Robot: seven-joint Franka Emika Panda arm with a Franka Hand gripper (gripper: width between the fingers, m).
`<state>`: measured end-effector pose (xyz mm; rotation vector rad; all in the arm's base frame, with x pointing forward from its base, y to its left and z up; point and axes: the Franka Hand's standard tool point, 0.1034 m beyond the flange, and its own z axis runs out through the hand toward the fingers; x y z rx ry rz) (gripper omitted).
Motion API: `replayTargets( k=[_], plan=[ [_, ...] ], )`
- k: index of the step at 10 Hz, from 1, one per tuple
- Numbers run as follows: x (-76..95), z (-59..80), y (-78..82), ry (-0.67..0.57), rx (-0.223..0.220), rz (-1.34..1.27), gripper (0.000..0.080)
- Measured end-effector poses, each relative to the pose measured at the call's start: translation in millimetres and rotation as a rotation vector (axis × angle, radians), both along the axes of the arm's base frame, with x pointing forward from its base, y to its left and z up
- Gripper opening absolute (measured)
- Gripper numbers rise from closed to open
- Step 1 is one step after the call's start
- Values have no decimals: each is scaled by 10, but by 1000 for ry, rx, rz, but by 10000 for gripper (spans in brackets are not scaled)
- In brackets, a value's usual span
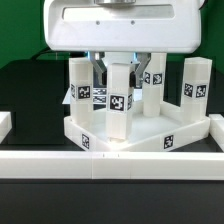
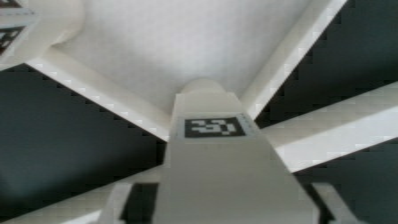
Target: Assemble desk
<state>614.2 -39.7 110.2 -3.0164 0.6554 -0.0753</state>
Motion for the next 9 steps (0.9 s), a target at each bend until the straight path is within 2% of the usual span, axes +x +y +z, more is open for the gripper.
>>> replayTargets(
  k=[4, 8, 9],
  plan=[
    [6, -10, -3, 11, 54, -419, 289],
    [-20, -22, 13, 75, 84, -827, 290],
    [-15, -23, -3, 84, 84, -858, 290]
  ],
)
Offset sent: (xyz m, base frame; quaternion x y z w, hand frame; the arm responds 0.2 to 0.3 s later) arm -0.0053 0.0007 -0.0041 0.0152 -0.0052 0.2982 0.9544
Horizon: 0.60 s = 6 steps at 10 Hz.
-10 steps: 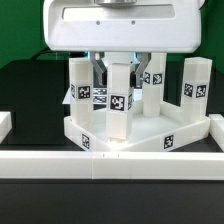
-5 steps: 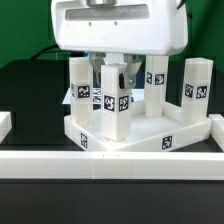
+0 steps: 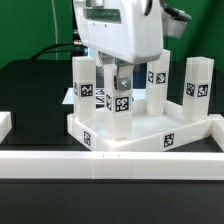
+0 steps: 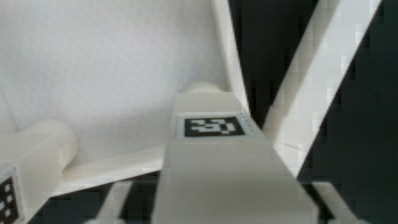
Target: Assemble desk
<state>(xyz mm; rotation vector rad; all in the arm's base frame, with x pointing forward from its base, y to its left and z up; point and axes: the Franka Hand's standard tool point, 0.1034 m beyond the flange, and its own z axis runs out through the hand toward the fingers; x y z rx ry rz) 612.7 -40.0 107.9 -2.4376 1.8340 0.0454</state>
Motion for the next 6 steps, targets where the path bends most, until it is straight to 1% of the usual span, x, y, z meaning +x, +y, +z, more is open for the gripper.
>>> replayTargets(
  k=[3, 5, 6],
  plan=[
    [8, -1, -10, 19, 12, -214, 290],
    [6, -5, -6, 18, 11, -197, 294],
    [3, -9, -6, 16, 10, -170, 513]
  ],
)
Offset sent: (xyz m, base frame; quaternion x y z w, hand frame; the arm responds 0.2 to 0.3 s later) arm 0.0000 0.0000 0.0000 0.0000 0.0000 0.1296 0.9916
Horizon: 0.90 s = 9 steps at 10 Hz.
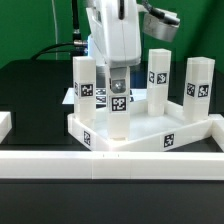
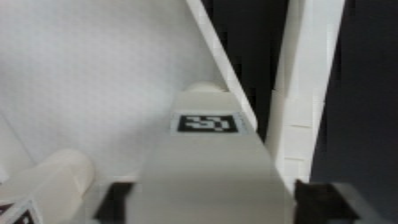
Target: Assemble desk
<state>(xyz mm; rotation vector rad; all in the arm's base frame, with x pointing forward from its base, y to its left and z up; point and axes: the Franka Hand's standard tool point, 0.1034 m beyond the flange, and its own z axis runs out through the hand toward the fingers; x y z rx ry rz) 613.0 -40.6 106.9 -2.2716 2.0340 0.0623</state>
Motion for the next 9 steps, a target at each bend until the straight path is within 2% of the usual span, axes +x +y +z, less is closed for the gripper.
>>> replayTargets(
  k=[1, 2, 3, 7, 8, 9],
  plan=[
    [-5, -8, 1, -3, -2, 45, 513],
    [-8, -14, 6, -9, -6, 138, 607],
    [-5, -13, 16, -18, -8, 226, 638],
    [-11, -20, 12, -40, -16, 477, 649],
    [-16, -23, 7, -42, -28, 587, 649],
    [-26, -25, 14, -27, -58, 713, 649]
  ],
)
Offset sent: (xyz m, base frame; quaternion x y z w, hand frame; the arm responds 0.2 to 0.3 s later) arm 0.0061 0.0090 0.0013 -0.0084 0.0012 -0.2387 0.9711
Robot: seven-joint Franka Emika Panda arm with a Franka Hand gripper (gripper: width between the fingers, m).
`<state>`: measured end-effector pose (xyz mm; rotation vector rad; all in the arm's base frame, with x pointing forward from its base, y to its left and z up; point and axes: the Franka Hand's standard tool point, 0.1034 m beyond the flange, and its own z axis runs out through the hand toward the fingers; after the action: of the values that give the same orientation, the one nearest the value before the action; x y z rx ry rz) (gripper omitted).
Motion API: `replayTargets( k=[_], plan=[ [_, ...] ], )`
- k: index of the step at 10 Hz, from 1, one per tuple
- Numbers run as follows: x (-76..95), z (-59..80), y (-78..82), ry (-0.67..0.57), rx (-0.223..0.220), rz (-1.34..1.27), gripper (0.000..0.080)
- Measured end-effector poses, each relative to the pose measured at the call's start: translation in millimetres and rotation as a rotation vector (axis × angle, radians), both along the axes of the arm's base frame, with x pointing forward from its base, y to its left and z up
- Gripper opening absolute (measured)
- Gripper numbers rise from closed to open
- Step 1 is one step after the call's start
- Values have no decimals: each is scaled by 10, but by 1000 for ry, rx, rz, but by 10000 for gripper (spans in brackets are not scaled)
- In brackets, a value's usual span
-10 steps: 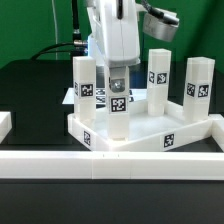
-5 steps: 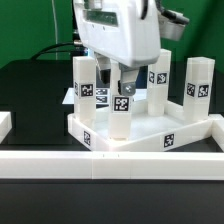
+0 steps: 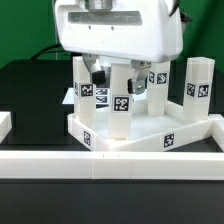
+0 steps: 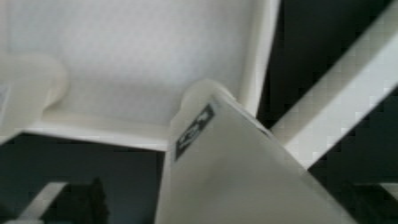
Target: Assemble desk
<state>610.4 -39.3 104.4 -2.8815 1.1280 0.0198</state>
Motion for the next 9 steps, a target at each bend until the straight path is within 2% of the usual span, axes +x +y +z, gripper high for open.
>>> replayTargets(
  k=[2, 5, 8, 9],
  plan=[
    [20, 30, 25, 1, -18, 204, 649],
    [26, 33, 27, -11, -19, 503, 649],
    [44, 41, 172, -23, -21, 604, 626],
    [41, 35, 155, -23, -21, 609, 626]
  ],
)
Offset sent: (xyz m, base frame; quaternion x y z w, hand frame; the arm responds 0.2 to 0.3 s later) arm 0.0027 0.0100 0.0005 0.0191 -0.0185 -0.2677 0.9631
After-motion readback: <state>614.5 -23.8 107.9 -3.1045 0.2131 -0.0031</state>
